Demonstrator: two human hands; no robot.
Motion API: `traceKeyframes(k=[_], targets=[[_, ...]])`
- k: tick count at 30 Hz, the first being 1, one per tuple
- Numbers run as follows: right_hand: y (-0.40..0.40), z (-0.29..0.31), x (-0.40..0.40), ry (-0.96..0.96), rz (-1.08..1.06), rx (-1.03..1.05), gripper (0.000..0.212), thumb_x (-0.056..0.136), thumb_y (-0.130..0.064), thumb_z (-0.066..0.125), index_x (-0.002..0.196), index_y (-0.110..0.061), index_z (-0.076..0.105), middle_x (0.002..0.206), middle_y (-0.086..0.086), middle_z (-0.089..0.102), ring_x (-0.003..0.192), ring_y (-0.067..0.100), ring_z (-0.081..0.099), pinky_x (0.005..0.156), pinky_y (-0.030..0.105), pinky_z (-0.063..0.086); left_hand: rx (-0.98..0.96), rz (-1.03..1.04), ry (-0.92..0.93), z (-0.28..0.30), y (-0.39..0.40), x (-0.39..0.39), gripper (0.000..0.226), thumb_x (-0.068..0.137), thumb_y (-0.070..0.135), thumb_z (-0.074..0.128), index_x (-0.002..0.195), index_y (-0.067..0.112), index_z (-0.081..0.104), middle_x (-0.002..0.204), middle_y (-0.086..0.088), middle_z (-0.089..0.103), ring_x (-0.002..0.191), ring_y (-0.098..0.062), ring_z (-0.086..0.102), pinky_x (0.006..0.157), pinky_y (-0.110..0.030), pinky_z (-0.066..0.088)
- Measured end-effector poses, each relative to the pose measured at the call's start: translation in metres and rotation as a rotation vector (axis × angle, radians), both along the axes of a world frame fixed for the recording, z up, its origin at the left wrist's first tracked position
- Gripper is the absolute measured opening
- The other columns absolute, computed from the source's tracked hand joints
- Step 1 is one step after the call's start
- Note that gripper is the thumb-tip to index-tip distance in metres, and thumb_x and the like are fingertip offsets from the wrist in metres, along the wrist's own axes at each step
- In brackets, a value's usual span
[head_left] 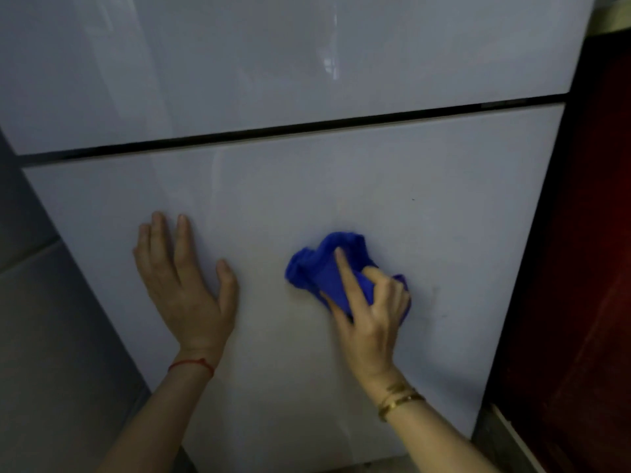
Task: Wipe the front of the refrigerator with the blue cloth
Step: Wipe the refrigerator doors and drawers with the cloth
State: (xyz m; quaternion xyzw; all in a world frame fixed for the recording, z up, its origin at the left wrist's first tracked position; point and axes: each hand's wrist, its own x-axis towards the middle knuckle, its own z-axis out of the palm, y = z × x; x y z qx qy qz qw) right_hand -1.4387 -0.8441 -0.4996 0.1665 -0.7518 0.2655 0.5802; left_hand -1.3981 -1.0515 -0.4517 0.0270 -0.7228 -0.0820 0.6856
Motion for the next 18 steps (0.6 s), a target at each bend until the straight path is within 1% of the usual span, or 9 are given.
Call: traceKeyframes(k=[2, 3, 6, 8, 9, 11, 14, 16, 18], targets=[[0.017, -0.002, -0.005, -0.010, 0.025, 0.086, 0.057, 0.085, -0.025, 0.056, 0.139, -0.032, 0.040, 0.110, 0.003, 0.042, 0.088, 0.027, 0.046, 0.084, 0.041, 0.037, -0.002, 0.003, -0.004, 0.000, 0.000, 0.000, 0.063, 0.093, 0.017, 0.055, 0.149, 0.000, 0.032, 0.155, -0.026, 0.028, 0.149, -0.035, 0.020, 0.124, -0.056, 0.016], [0.030, 0.005, -0.010, -0.016, 0.020, 0.048, 0.059, 0.084, -0.023, 0.056, 0.140, -0.033, 0.039, 0.109, 0.003, 0.042, 0.089, 0.028, 0.047, 0.085, 0.042, 0.038, -0.006, 0.009, -0.006, 0.000, 0.000, 0.000, 0.062, 0.093, 0.018, 0.055, 0.148, -0.001, 0.033, 0.154, -0.027, 0.029, 0.148, -0.037, 0.021, 0.124, -0.056, 0.016], [0.060, 0.040, -0.029, 0.005, -0.045, -0.364, 0.047, 0.094, -0.029, 0.060, 0.139, -0.024, 0.047, 0.104, 0.013, 0.047, 0.093, 0.030, 0.048, 0.087, 0.046, 0.042, -0.005, 0.029, -0.001, 0.001, 0.000, 0.001, 0.061, 0.094, 0.020, 0.052, 0.148, -0.001, 0.034, 0.154, -0.027, 0.028, 0.147, -0.040, 0.021, 0.126, -0.050, 0.014], [0.054, 0.046, -0.032, 0.015, -0.094, -0.491, 0.045, 0.097, -0.037, 0.055, 0.136, -0.016, 0.051, 0.103, 0.018, 0.050, 0.096, 0.029, 0.047, 0.088, 0.045, 0.042, 0.000, 0.033, -0.007, 0.001, 0.002, 0.002, 0.060, 0.096, 0.021, 0.051, 0.148, -0.003, 0.034, 0.155, -0.024, 0.026, 0.147, -0.039, 0.021, 0.126, -0.048, 0.013], [0.044, 0.039, -0.029, 0.016, -0.095, -0.440, 0.046, 0.098, -0.041, 0.052, 0.137, -0.017, 0.050, 0.105, 0.017, 0.050, 0.096, 0.028, 0.046, 0.088, 0.044, 0.041, -0.003, 0.032, -0.009, 0.001, 0.003, 0.002, 0.060, 0.096, 0.021, 0.050, 0.148, -0.003, 0.034, 0.155, -0.022, 0.025, 0.148, -0.039, 0.020, 0.126, -0.048, 0.013], [0.018, 0.009, -0.017, -0.004, -0.051, -0.193, 0.046, 0.098, -0.044, 0.047, 0.140, -0.026, 0.043, 0.111, 0.010, 0.044, 0.095, 0.028, 0.046, 0.087, 0.042, 0.038, -0.001, 0.032, -0.015, 0.002, 0.003, 0.002, 0.060, 0.096, 0.021, 0.050, 0.148, -0.003, 0.034, 0.156, -0.023, 0.025, 0.148, -0.038, 0.020, 0.127, -0.047, 0.011], [-0.005, -0.046, 0.005, -0.055, 0.037, 0.111, 0.059, 0.088, -0.032, 0.057, 0.142, -0.035, 0.035, 0.112, 0.004, 0.041, 0.092, 0.024, 0.046, 0.084, 0.042, 0.040, 0.014, 0.018, -0.009, 0.002, 0.004, 0.003, 0.060, 0.097, 0.023, 0.049, 0.148, -0.003, 0.034, 0.156, -0.025, 0.026, 0.149, -0.033, 0.018, 0.127, -0.043, 0.009], [0.006, -0.053, 0.004, -0.113, 0.077, 0.043, 0.065, 0.081, -0.023, 0.055, 0.141, -0.037, 0.035, 0.111, 0.003, 0.040, 0.095, 0.024, 0.046, 0.087, 0.045, 0.041, 0.014, 0.010, 0.005, 0.002, 0.005, 0.003, 0.059, 0.097, 0.023, 0.049, 0.148, -0.003, 0.034, 0.155, -0.025, 0.026, 0.148, -0.033, 0.018, 0.127, -0.044, 0.010], [0.028, -0.041, -0.005, -0.148, 0.056, -0.193, 0.058, 0.086, -0.025, 0.055, 0.140, -0.033, 0.039, 0.110, 0.004, 0.040, 0.096, 0.027, 0.047, 0.091, 0.047, 0.042, 0.011, 0.015, 0.003, 0.002, 0.004, 0.002, 0.059, 0.097, 0.023, 0.049, 0.147, -0.005, 0.035, 0.155, -0.027, 0.027, 0.147, -0.037, 0.020, 0.126, -0.048, 0.012]])
